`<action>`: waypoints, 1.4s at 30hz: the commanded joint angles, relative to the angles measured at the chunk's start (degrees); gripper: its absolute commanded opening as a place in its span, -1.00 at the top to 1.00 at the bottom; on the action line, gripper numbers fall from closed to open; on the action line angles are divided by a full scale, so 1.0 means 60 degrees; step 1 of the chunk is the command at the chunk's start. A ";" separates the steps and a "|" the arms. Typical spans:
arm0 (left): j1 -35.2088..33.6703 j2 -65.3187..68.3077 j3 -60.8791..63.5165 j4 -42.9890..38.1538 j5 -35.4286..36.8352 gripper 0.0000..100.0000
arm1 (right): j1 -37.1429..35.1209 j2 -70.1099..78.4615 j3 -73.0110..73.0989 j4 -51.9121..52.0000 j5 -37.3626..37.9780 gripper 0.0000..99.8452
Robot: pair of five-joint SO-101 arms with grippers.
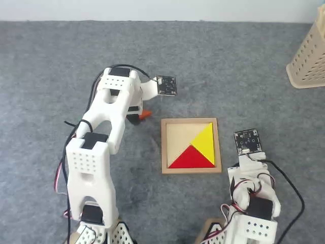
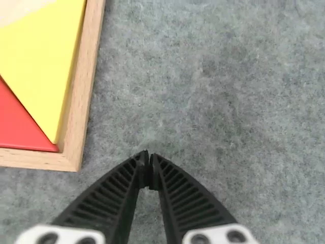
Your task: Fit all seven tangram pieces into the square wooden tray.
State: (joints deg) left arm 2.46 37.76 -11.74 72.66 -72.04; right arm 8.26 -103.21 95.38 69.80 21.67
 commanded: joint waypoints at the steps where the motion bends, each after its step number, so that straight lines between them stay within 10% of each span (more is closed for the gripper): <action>1: -0.0176 0.0073 -0.0183 0.0176 -0.0073 0.76 | -0.0051 0.0037 0.0190 -0.0051 0.0190 0.98; 22: 0.1099 -0.0762 -0.3011 0.4571 0.3165 0.98 | -0.0022 0.0037 0.0190 -0.0037 0.0190 0.98; 33: 0.4264 -0.6535 0.4579 -0.0557 0.5656 0.98 | -0.0022 0.0037 0.0190 -0.0007 0.0190 0.98; 42: 0.4469 -0.4234 0.3890 -0.2623 0.6974 0.98 | -0.0037 0.0037 0.0190 -0.0007 0.0190 0.98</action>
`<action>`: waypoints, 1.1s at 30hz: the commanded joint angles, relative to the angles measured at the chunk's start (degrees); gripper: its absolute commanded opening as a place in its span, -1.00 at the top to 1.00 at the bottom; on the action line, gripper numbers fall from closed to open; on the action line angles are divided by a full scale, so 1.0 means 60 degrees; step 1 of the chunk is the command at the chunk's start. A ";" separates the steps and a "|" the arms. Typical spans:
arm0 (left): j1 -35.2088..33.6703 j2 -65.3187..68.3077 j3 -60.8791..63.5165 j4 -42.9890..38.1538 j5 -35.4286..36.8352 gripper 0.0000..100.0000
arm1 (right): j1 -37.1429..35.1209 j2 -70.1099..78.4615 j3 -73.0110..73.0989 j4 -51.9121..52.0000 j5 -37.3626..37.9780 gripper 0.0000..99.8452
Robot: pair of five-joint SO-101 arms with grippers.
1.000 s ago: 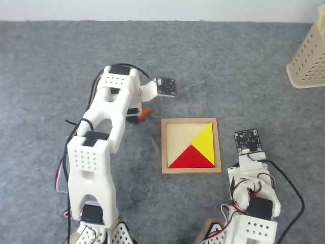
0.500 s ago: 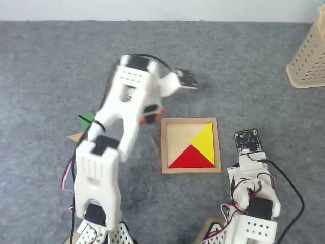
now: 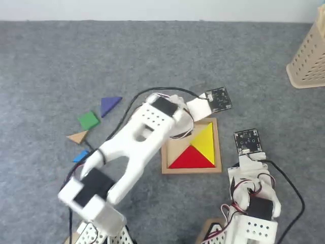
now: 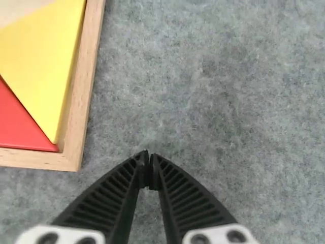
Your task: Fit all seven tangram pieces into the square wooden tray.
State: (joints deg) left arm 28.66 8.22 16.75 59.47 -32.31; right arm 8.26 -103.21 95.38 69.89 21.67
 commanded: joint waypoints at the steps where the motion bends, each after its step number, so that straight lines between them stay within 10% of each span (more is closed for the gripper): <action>1: 0.0103 0.1114 -0.1267 -0.0381 0.0352 0.98 | -0.0037 0.0037 0.0190 -0.0022 0.0190 0.98; 33: 0.0059 0.3048 -0.2923 0.1201 -0.2667 0.60 | -0.0051 0.0037 0.0190 -0.0022 0.0190 0.98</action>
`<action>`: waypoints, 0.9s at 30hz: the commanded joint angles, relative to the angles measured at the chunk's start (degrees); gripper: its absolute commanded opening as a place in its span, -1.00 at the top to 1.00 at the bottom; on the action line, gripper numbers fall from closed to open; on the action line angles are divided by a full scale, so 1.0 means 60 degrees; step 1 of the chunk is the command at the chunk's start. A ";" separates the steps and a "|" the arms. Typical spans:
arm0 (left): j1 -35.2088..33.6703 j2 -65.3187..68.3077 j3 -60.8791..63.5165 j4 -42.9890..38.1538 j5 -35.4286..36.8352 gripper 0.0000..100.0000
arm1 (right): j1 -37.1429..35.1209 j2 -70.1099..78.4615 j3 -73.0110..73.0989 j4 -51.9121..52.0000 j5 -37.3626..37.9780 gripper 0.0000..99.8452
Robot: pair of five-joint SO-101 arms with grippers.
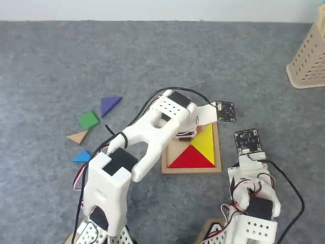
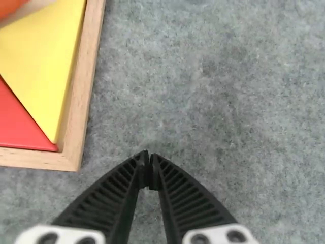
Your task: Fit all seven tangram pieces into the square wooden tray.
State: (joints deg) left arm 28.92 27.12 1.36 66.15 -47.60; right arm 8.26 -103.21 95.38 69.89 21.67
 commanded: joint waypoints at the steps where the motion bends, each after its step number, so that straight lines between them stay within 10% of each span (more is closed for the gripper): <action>1: 0.0015 -0.0103 -0.0374 0.0088 -0.0117 0.61 | -0.0051 0.0037 0.0190 -0.0022 0.0190 0.98; 27: -0.0410 -0.1143 -0.0154 0.0967 0.4044 0.88 | -0.0051 0.0051 0.0190 -0.0037 0.0674 0.98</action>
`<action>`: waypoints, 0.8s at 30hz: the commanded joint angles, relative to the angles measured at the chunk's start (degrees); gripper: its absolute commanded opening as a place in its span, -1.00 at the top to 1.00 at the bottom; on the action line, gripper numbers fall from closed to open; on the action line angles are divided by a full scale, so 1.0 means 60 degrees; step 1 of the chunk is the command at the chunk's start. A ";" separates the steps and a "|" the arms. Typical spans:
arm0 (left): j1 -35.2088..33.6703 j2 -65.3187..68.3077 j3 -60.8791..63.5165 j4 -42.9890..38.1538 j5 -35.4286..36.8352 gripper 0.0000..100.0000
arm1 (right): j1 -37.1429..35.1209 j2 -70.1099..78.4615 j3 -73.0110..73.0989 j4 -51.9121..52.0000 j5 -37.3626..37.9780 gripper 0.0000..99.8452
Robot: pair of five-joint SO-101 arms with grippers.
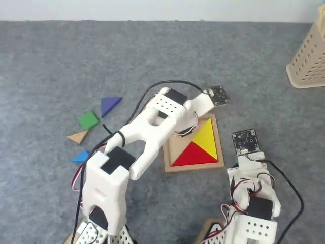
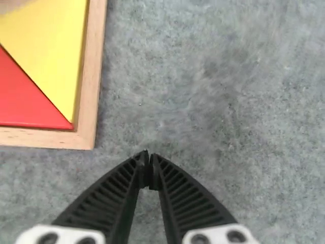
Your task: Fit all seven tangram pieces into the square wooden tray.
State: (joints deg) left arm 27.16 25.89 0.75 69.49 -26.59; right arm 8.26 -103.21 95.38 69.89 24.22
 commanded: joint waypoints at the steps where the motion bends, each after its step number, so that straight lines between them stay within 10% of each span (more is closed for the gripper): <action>1: -0.0103 -0.1026 -0.0022 0.0527 0.0718 0.88 | -0.0051 0.0066 0.0190 -0.0037 0.0249 0.98; 24: -0.0557 0.0220 -0.0037 -0.2462 0.1509 0.89 | -0.0051 0.0081 0.0190 -0.0037 0.0278 0.98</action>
State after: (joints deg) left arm 24.09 27.12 1.10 54.99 -17.71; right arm 8.26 -103.21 95.38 69.89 24.75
